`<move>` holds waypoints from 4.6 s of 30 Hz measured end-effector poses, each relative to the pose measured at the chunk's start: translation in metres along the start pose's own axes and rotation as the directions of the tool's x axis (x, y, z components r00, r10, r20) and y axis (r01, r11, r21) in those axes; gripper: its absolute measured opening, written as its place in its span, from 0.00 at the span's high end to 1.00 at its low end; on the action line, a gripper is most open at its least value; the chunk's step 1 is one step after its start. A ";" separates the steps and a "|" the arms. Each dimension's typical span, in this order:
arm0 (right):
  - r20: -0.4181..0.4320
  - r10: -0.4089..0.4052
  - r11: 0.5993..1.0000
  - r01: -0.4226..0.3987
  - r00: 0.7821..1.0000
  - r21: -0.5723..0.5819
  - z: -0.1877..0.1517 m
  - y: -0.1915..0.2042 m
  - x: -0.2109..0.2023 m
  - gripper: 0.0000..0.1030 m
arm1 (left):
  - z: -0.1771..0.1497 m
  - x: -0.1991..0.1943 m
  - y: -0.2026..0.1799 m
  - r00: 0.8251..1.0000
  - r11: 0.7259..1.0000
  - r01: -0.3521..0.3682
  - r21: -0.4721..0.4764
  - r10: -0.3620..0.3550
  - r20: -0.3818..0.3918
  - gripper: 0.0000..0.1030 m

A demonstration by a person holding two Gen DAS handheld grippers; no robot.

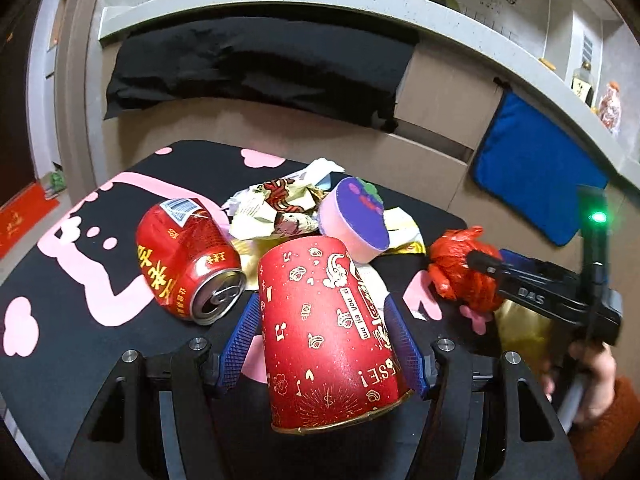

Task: Collect trash
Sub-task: 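Grasp the red plastic bag with the right tool while the left tool lifts the cup, then carry cup and bag over the yellow bin and open both tools, then move the left tool to the red drink can and grasp it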

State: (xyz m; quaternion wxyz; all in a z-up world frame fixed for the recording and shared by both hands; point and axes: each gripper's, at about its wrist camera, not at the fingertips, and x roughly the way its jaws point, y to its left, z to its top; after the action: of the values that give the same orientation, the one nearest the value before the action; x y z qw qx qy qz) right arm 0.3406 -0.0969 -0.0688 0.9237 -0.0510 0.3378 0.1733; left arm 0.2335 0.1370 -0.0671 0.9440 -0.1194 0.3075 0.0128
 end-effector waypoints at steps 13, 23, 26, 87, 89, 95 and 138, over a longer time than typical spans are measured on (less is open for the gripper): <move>0.034 0.103 0.995 -0.103 0.994 0.006 -0.018 0.014 -0.057 0.65 | -0.002 -0.031 -0.013 0.999 0.999 -0.006 0.050 0.004 0.041 0.37; -0.015 0.144 0.989 -0.144 0.989 -0.024 -0.051 0.030 -0.069 0.53 | -0.018 -0.031 0.007 1.000 1.000 0.011 -0.022 -0.011 -0.012 0.38; -0.012 0.132 0.990 -0.133 0.991 -0.056 -0.059 0.032 -0.064 0.37 | -0.023 -0.026 0.014 1.000 0.998 0.004 -0.058 -0.006 -0.029 0.38; 0.132 -0.242 0.931 0.192 0.961 0.312 -0.094 -0.196 -0.179 0.40 | -0.021 0.050 -0.281 0.865 0.830 0.497 0.253 -0.449 -0.224 0.27; 0.131 -0.235 0.930 0.184 0.963 0.317 -0.096 -0.197 -0.177 0.40 | -0.018 0.049 -0.276 0.862 0.832 0.502 0.237 -0.457 -0.221 0.27; 0.117 -0.230 0.942 0.191 0.966 0.276 -0.094 -0.187 -0.164 0.35 | -0.012 0.036 -0.257 0.877 0.846 0.479 0.234 -0.450 -0.170 0.27; 0.142 0.102 0.991 -0.089 0.985 -0.096 -0.011 0.080 -0.105 0.24 | 0.017 -0.016 0.145 0.999 0.893 0.022 -0.449 -0.032 -0.015 0.28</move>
State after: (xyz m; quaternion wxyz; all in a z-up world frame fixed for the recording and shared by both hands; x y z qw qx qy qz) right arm 0.2310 -0.0543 -0.0083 0.9335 -0.0629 0.2628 0.2356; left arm 0.2165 0.2824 -0.0764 0.8877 -0.3381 0.3049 0.0690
